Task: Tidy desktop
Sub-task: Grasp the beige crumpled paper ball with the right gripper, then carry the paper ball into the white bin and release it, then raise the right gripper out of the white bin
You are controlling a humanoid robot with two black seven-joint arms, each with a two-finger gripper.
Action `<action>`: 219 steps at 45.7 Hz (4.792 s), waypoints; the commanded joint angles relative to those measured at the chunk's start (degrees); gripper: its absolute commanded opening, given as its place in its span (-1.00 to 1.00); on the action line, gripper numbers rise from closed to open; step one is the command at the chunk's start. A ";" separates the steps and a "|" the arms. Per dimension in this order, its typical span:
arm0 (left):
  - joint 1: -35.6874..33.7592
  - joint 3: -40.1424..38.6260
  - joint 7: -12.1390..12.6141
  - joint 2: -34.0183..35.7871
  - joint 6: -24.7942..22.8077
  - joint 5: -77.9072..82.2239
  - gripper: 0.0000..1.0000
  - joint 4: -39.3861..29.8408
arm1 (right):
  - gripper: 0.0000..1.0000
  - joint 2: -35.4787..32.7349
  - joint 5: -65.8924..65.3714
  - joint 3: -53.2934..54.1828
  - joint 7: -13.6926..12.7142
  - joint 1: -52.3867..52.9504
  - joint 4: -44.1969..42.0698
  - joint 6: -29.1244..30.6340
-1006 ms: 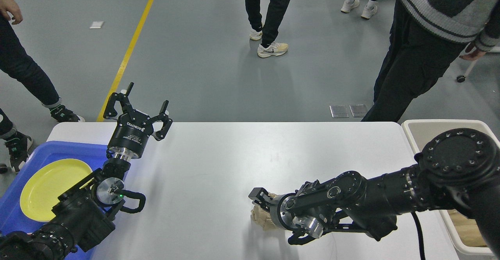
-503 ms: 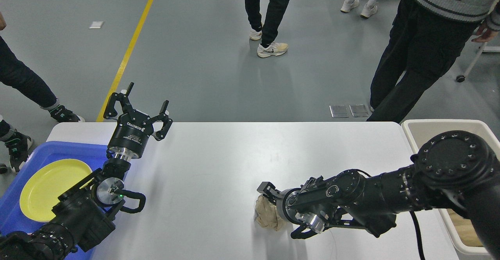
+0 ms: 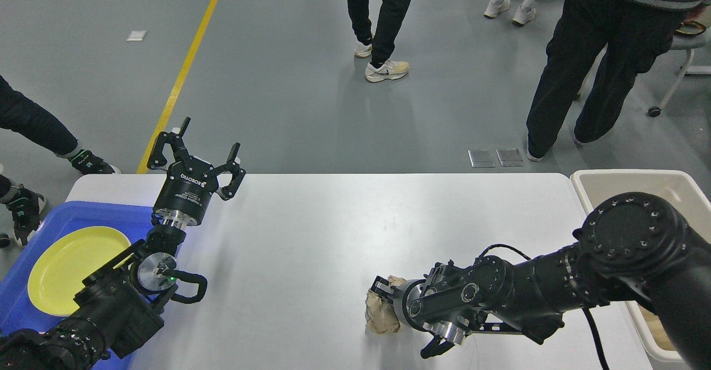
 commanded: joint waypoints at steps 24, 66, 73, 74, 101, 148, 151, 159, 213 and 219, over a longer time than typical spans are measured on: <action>0.00 0.00 0.00 -0.01 0.01 -0.01 1.00 0.00 | -1.00 -10.32 0.16 -0.83 0.00 6.68 10.52 0.84; 0.00 0.00 0.00 -0.01 0.01 -0.01 1.00 0.00 | -1.00 -27.21 0.08 -22.45 0.00 63.28 31.27 43.54; 0.00 0.00 0.00 -0.01 0.01 -0.01 1.00 0.00 | -1.00 -27.38 0.08 -23.76 -0.09 64.61 30.57 43.91; 0.00 0.00 0.00 -0.01 0.01 -0.01 1.00 0.00 | -1.00 -27.47 0.08 -24.73 -0.09 64.26 30.30 43.47; 0.00 0.00 0.00 -0.01 0.01 -0.01 1.00 0.00 | -1.00 -31.78 -1.77 -29.41 0.00 -8.05 -34.79 14.38; 0.09 0.00 0.00 -0.01 0.09 -0.01 1.00 0.00 | 1.00 -25.37 3.68 -6.55 2.46 -23.46 -60.23 17.63; 0.09 0.00 0.00 -0.01 0.01 -0.01 1.00 0.00 | 1.00 -25.80 3.68 -4.70 2.90 -27.31 -60.31 18.94; 0.09 0.00 0.00 -0.01 0.01 -0.01 1.00 0.00 | 1.00 -25.10 4.03 3.11 2.29 -27.33 -61.01 18.42; 0.09 0.00 0.00 -0.01 0.09 -0.01 1.00 0.00 | 1.00 -21.67 4.21 -4.62 2.73 11.96 -50.66 49.01; 0.09 0.00 0.00 -0.01 0.01 -0.01 1.00 -0.09 | 1.00 -24.22 4.82 8.72 2.55 10.03 -48.89 44.44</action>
